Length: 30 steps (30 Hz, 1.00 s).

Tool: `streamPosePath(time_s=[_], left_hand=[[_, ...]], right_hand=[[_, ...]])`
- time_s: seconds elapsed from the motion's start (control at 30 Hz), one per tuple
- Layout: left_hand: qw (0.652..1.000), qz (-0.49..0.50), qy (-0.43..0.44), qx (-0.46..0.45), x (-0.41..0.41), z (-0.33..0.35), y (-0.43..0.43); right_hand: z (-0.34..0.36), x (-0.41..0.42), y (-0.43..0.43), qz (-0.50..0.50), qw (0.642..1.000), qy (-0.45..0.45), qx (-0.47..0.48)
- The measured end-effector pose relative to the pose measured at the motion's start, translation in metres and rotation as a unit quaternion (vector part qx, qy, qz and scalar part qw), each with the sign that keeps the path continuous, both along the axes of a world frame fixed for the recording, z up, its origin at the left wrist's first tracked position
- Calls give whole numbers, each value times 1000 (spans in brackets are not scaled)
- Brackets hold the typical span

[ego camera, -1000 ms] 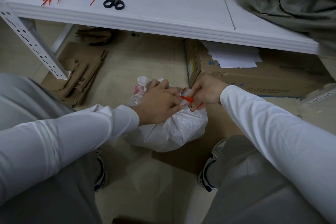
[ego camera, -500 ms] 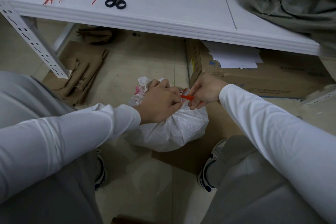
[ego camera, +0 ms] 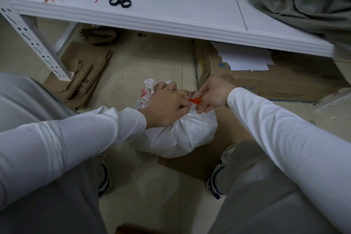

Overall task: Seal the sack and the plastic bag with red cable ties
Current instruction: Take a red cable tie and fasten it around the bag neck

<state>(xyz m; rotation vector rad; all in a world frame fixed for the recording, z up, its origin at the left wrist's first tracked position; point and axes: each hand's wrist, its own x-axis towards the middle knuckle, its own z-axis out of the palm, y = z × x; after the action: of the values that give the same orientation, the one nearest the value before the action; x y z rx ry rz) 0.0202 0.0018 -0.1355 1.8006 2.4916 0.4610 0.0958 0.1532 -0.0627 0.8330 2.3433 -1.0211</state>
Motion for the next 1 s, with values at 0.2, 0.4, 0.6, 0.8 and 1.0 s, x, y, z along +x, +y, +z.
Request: streamPosePath(time_s=[0.2,0.4,0.6,0.8,1.0], left_hand=[[1000,-7,2,12,-1,-1,0],[1000,-12,6,12,-1,-1,0],[1000,1,0,9,0,-1,1],[1000,9,-18,15,-1,-3,1],[1000,7,-11,15,-1,-2,1]], right_hand=[[0,0,-2,-4,1000,-1,-4],[-1,-1,0,-11,1000,1,-11],[-1,-1,2,-10,1000,0,-10],[-1,-1,1,-16,1000,2,-9],[0,-2,-3,-13,1000,3,-12]])
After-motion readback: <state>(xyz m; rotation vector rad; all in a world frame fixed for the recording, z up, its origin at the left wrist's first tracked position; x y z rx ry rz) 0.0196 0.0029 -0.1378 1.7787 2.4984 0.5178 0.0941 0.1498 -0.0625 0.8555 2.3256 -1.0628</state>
